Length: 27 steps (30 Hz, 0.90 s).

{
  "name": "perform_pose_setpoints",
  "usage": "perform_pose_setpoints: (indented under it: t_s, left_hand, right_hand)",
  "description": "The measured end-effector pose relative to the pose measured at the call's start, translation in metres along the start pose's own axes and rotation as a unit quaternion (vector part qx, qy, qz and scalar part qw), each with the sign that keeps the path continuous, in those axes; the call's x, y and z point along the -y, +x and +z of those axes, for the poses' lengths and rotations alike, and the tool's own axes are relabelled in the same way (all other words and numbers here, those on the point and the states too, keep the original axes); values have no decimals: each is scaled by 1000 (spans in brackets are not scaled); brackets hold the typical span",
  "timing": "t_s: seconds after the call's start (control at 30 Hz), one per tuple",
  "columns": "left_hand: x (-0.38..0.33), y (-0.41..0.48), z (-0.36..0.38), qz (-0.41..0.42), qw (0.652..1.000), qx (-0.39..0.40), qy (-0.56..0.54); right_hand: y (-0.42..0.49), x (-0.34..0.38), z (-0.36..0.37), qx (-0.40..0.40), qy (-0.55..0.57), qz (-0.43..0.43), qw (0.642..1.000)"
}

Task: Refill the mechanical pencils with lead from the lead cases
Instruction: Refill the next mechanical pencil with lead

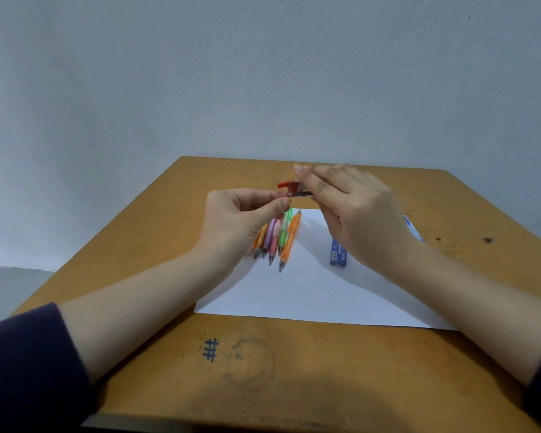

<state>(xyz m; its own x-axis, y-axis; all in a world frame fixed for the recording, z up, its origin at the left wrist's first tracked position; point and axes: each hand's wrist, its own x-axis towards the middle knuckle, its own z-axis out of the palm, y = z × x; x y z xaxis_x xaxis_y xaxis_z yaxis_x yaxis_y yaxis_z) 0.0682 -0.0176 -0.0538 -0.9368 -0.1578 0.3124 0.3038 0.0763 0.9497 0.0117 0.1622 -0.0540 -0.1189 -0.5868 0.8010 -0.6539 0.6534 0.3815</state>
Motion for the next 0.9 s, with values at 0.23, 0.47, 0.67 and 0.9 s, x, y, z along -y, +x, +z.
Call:
perform_pose_setpoints:
  t_s: [0.23,0.47,0.67,0.9]
  left_hand:
    - [1,0,-2,103,992,-26,75]
    - [4,3,-4,167,977,-40,125]
    - [7,6,-8,252,949,-51,183]
    - [9,8,-10,305,927,-42,214]
  right_hand:
    - [1,4,-2,18,24,20,999]
    - [2,7,-5,20,45,43,998]
    - [3,9,-7,23,59,55,996]
    - [3,9,-7,21,57,53,997]
